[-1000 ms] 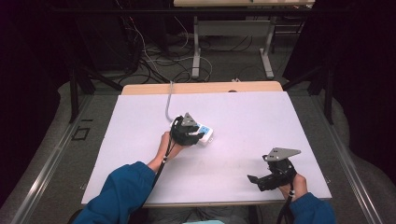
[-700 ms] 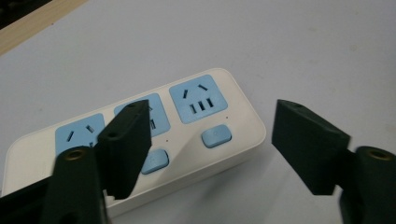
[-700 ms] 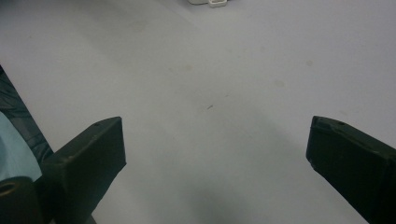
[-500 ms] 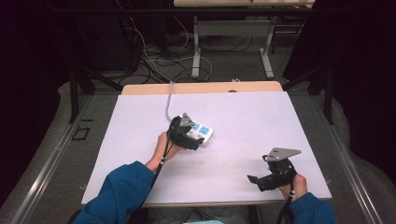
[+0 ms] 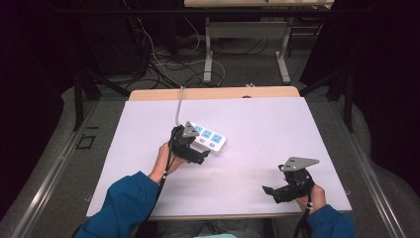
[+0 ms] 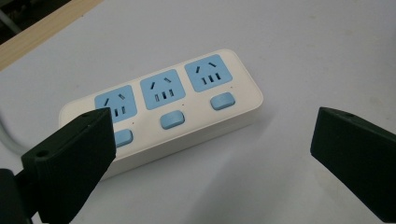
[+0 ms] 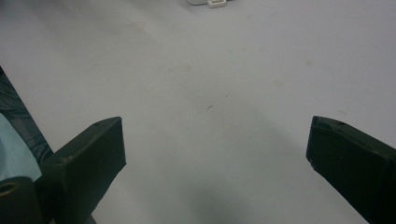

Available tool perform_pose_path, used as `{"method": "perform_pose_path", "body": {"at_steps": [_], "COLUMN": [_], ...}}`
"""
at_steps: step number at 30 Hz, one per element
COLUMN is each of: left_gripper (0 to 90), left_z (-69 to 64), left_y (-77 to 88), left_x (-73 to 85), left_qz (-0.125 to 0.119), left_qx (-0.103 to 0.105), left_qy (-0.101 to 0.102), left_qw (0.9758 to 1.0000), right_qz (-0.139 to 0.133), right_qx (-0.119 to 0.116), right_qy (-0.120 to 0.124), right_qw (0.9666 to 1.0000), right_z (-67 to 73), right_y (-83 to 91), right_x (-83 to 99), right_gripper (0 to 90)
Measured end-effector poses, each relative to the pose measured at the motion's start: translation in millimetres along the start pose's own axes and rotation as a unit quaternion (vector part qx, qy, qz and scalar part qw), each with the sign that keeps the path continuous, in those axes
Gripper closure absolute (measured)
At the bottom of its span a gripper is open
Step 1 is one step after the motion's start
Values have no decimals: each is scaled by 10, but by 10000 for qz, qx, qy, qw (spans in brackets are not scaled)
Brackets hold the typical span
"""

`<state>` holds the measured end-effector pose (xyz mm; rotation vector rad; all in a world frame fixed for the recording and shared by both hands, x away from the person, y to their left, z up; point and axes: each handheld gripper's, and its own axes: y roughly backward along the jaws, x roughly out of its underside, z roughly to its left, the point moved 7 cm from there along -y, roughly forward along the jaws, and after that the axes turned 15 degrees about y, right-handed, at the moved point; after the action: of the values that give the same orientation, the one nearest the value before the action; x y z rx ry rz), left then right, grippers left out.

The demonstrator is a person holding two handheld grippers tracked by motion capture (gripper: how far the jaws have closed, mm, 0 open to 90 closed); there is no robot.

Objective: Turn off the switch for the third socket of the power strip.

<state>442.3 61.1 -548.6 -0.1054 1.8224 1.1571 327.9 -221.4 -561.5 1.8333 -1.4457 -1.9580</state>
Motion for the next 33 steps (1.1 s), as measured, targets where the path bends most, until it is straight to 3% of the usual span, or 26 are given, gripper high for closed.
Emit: {"method": "perform_pose_path", "body": {"at_steps": [16,25,33], "left_gripper": [5,5,6], "left_z": [137,225,288], "left_y": [465,669,802], "left_x": [280,495,592], "left_qz": [-33,-2,-39], "left_qx": [-194,-325,-416], "left_qy": [142,249,303], "left_qw": [9997,9992,9987], "right_qz": [0,21,75], "right_qx": [7,12,-23], "right_qy": [-7,-2,-7], "right_qw": [10000,10000,10000], "right_z": [5,2,5], "right_y": [-4,-3,5], "right_x": [-3,0,4], "right_gripper": [42,42,42]}}
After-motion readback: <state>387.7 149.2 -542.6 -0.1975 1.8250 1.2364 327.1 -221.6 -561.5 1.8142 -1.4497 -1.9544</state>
